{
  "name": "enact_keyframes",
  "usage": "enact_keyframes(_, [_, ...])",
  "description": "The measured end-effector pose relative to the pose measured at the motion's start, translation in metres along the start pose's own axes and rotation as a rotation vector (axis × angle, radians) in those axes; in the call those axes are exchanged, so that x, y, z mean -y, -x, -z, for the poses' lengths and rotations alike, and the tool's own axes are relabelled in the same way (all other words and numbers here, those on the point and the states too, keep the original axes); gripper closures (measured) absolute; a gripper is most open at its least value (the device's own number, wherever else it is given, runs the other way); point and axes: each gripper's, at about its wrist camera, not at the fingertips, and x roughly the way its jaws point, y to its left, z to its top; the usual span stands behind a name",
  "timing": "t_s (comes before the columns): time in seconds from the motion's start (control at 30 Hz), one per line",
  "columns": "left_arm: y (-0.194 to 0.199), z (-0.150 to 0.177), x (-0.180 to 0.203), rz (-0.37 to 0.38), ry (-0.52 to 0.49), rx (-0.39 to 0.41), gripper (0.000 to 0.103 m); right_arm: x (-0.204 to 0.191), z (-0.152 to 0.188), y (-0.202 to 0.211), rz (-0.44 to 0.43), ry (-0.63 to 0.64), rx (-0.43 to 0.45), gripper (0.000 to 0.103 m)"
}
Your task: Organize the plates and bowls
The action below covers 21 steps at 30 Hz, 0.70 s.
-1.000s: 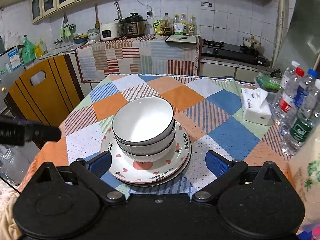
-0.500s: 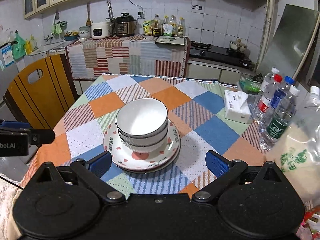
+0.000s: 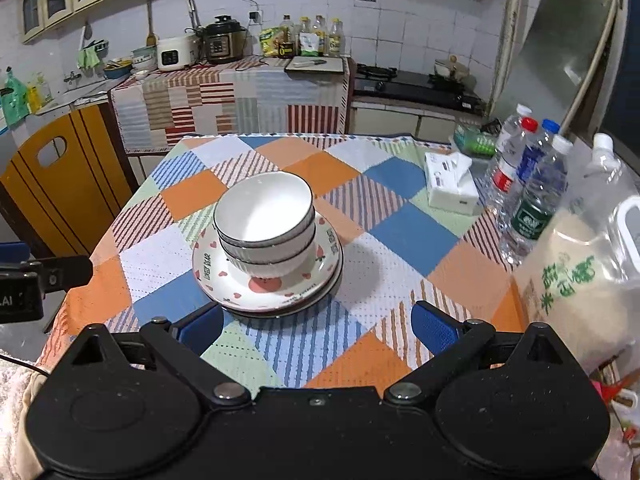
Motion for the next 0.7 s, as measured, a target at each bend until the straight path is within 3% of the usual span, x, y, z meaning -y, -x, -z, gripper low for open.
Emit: enact_keyframes(0.7, [-0.0034,0.0087,0.0093,-0.074,-0.009,-0.015,0.008,0.0003,0.0038,0.0060,0.025,0.002,0.000,0.002])
